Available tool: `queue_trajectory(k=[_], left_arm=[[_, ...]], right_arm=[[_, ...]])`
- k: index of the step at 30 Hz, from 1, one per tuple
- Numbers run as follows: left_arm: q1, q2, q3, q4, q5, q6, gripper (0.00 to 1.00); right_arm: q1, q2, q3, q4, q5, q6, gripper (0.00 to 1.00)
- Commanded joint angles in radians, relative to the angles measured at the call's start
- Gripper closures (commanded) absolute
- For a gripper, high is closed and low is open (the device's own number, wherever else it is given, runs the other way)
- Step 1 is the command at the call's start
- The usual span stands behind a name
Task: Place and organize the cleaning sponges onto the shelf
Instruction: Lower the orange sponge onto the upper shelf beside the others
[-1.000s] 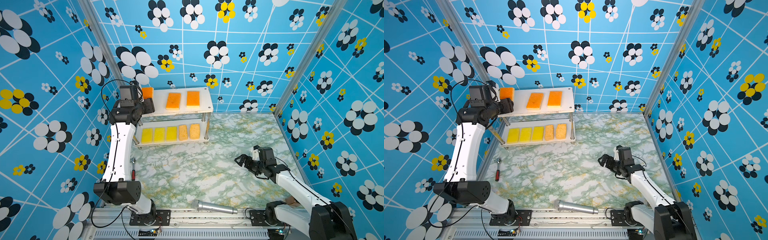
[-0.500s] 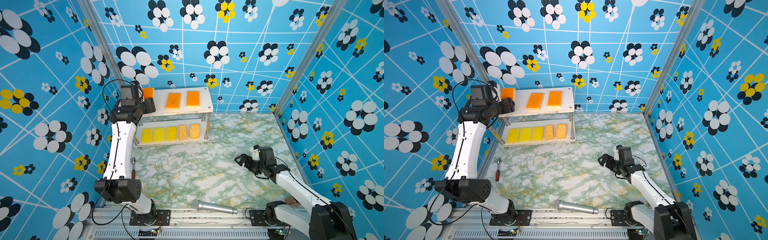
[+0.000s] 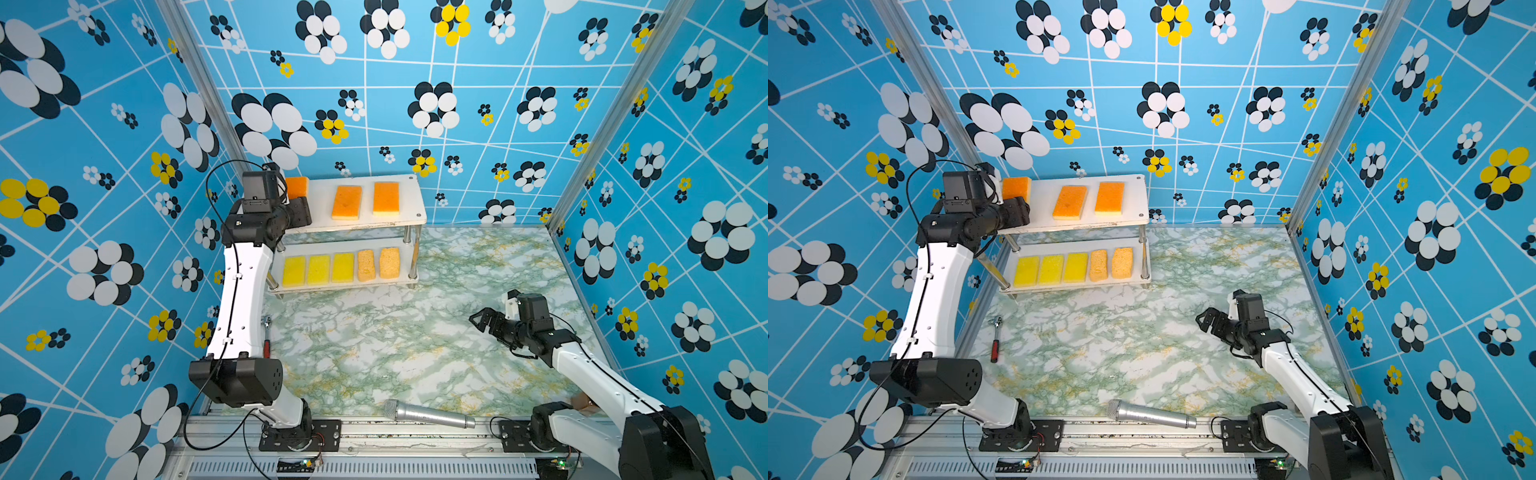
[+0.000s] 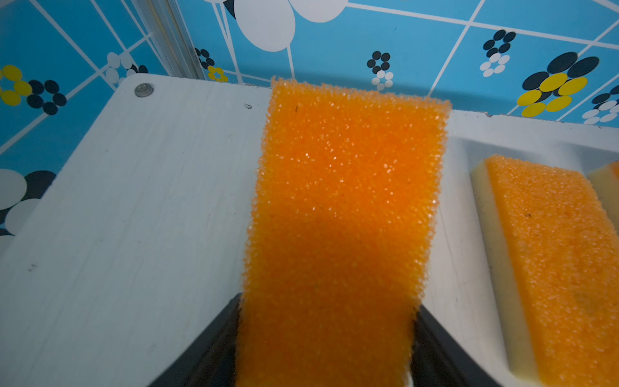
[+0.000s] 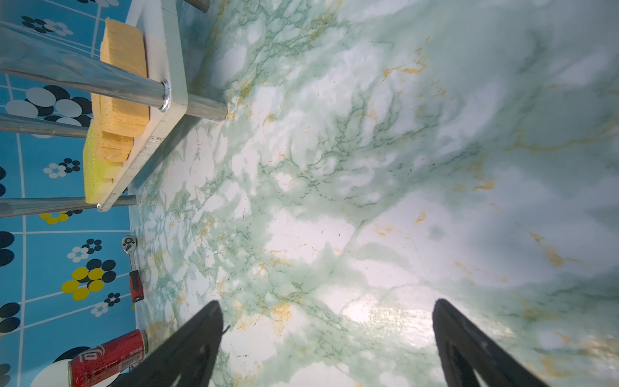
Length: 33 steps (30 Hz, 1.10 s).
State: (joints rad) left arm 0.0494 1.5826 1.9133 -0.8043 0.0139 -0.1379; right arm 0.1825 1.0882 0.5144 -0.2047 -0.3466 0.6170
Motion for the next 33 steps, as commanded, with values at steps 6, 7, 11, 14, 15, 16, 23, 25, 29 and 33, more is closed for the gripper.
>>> queue_trajectory(k=[6, 7, 11, 14, 15, 16, 23, 25, 29, 33], left_arm=[[-0.029, 0.005, -0.031, 0.011, -0.062, 0.026, 0.28], [-0.03, 0.005, -0.031, 0.011, -0.064, 0.026, 0.28], [-0.039, 0.004, -0.037, 0.01, -0.09, 0.028, 0.27], [-0.04, -0.003, -0.048, 0.016, -0.107, 0.026, 0.25], [-0.04, -0.005, -0.052, 0.018, -0.112, 0.026, 0.25], [-0.041, -0.007, -0.057, 0.021, -0.116, 0.026, 0.24], [-0.042, -0.026, -0.091, 0.045, -0.135, 0.021, 0.23], [-0.042, -0.025, -0.09, 0.045, -0.133, 0.021, 0.23], [-0.042, -0.025, -0.095, 0.048, -0.131, 0.019, 0.22], [-0.042, -0.03, -0.103, 0.059, -0.119, 0.018, 0.21]], right_arm=[[-0.005, -0.014, 0.001, -0.021, -0.004, 0.0, 0.01], [-0.005, -0.014, 0.003, -0.022, -0.003, 0.0, 0.01], [-0.005, -0.019, 0.003, -0.025, -0.002, -0.002, 0.01], [-0.005, -0.019, 0.004, -0.028, -0.002, -0.003, 0.01], [-0.005, -0.019, 0.002, -0.028, -0.002, -0.003, 0.01], [-0.005, -0.019, 0.003, -0.026, -0.002, -0.004, 0.01], [-0.005, -0.026, -0.007, -0.027, -0.001, -0.002, 0.01], [-0.005, -0.029, -0.006, -0.029, 0.001, -0.002, 0.01], [-0.005, -0.035, -0.007, -0.03, 0.003, -0.002, 0.01], [-0.005, -0.036, -0.007, -0.032, 0.003, -0.002, 0.01]])
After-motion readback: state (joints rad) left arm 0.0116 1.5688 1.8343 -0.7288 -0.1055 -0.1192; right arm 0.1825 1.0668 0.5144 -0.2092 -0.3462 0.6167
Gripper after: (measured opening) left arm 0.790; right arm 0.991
